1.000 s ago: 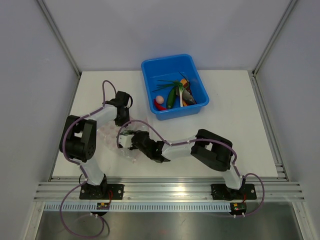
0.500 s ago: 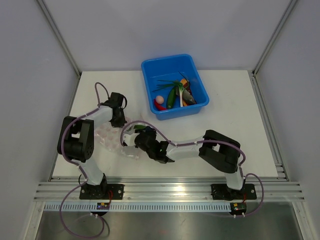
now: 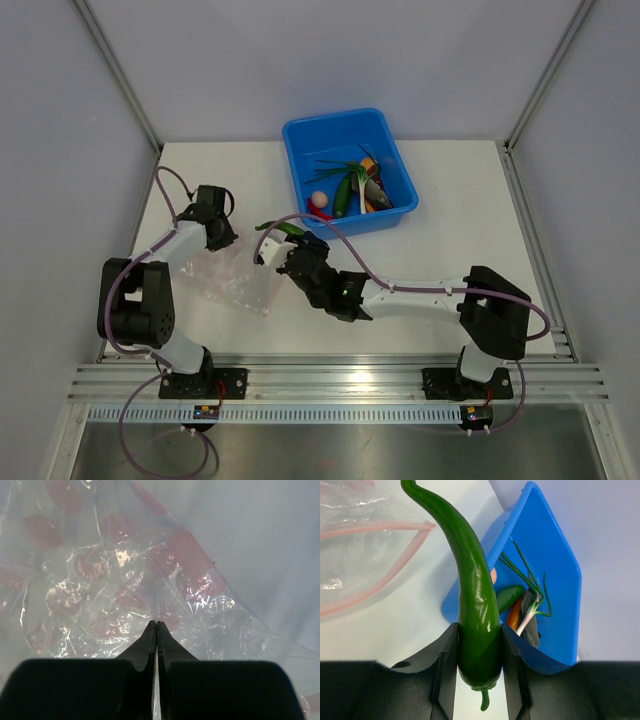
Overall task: Open the zip-top bag and remove the fake food
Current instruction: Pick up the fake vegetable from the zipper food storage bag, then place the fake vegetable in the bin.
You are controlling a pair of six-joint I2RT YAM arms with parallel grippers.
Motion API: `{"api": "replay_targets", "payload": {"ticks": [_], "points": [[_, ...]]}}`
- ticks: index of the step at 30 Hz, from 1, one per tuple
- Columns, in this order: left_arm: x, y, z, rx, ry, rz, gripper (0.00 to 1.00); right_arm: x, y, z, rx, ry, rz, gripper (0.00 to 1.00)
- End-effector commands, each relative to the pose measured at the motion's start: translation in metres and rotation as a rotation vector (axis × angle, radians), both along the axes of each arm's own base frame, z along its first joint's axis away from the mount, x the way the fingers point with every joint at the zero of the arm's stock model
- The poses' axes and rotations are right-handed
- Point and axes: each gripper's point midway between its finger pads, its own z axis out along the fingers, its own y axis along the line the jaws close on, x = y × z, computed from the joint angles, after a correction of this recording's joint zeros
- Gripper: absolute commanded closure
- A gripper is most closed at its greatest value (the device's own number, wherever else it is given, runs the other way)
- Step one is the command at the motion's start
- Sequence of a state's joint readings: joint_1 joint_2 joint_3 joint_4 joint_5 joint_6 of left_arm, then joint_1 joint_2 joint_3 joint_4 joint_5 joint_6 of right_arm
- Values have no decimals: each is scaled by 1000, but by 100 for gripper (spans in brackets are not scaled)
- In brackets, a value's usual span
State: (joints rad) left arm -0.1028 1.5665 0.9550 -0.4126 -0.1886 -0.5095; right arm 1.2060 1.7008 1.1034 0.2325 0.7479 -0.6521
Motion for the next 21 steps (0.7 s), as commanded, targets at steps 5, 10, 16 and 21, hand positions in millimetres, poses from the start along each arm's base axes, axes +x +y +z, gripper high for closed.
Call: {"api": "replay_targets", "payload": {"ticks": [5, 10, 16, 21], "points": [[29, 4, 7, -8, -68, 77, 100, 26, -35, 62, 288, 33, -92, 76], [48, 13, 13, 10, -79, 126, 100, 56, -70, 74, 420, 98, -149, 75], [72, 27, 35, -24, -142, 217, 100, 99, -106, 87, 480, 98, -250, 78], [90, 20, 45, -64, -184, 205, 84, 137, -136, 96, 577, 106, -316, 80]]}}
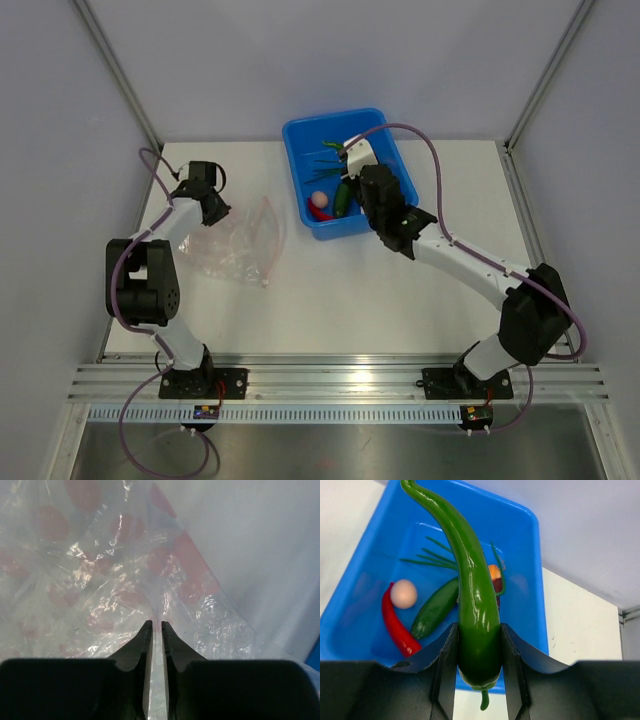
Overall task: Open the zip-top bag and remove the fake food
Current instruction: Place the fake vegetable in the bin.
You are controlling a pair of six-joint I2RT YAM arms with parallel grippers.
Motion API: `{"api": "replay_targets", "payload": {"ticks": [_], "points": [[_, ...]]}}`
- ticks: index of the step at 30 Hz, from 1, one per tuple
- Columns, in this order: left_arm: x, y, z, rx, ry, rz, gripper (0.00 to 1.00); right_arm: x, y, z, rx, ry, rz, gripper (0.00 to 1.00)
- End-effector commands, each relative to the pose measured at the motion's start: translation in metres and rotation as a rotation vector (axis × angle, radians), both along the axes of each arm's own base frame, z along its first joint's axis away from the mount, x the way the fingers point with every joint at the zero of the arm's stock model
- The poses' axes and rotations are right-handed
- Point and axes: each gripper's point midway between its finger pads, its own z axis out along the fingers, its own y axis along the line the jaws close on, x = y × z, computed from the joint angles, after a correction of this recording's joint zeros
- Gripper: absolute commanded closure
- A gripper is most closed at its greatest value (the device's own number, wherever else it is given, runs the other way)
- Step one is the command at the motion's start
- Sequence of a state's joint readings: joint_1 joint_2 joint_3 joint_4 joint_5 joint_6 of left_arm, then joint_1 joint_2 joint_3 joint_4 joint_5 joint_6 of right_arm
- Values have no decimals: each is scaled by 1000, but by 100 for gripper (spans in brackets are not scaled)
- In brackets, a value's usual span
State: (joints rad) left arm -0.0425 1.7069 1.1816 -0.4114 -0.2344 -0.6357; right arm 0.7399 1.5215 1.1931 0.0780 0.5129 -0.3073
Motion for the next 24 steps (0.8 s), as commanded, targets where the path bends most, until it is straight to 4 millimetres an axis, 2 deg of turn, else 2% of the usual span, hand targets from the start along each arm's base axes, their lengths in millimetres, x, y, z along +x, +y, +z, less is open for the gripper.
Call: {"api": "replay_targets", "payload": {"ticks": [1, 2, 3, 5, 6, 9, 11, 12, 13, 15, 16, 18, 19, 20, 22, 24], "points": [[25, -4, 18, -26, -82, 6, 80, 23, -6, 23, 133, -5, -6, 80], [26, -5, 21, -29, -92, -3, 63, 29, -4, 18, 131, 9, 4, 80], [26, -6, 22, -32, -92, -4, 55, 36, -8, 22, 136, 0, -10, 80], [25, -5, 25, -28, -93, -10, 47, 46, -7, 10, 104, 21, -17, 80], [26, -4, 28, -28, -97, -10, 37, 50, -5, 12, 102, 16, -20, 79], [23, -3, 36, -29, -108, -10, 24, 67, -6, -3, 95, 29, -33, 79], [21, -5, 43, -37, -120, -21, 22, 79, -10, -18, 92, 51, -54, 79], [21, -6, 54, -41, -141, -30, 21, 84, -11, -21, 95, 52, -61, 79], [18, -7, 58, -35, -128, -42, 20, 92, -14, -31, 93, 60, -72, 79], [15, -10, 69, -39, -132, -67, 19, 101, -16, -37, 94, 66, -83, 79], [12, -14, 78, -57, -136, -87, 18, 107, -17, -51, 75, 86, -89, 78], [8, -22, 85, -88, -144, -116, 17, 116, -19, -54, 72, 88, -105, 77], [2, -30, 92, -120, -161, -140, 17, 119, -18, -66, 59, 108, -106, 76], [-1, -34, 95, -135, -169, -150, 17, 121, -17, -68, 61, 111, -108, 75], [-5, -41, 103, -163, -209, -175, 16, 124, -14, -73, 75, 119, -112, 66], [-17, -47, 104, -191, -229, -194, 15, 127, -13, -82, 84, 138, -120, 52]]}}
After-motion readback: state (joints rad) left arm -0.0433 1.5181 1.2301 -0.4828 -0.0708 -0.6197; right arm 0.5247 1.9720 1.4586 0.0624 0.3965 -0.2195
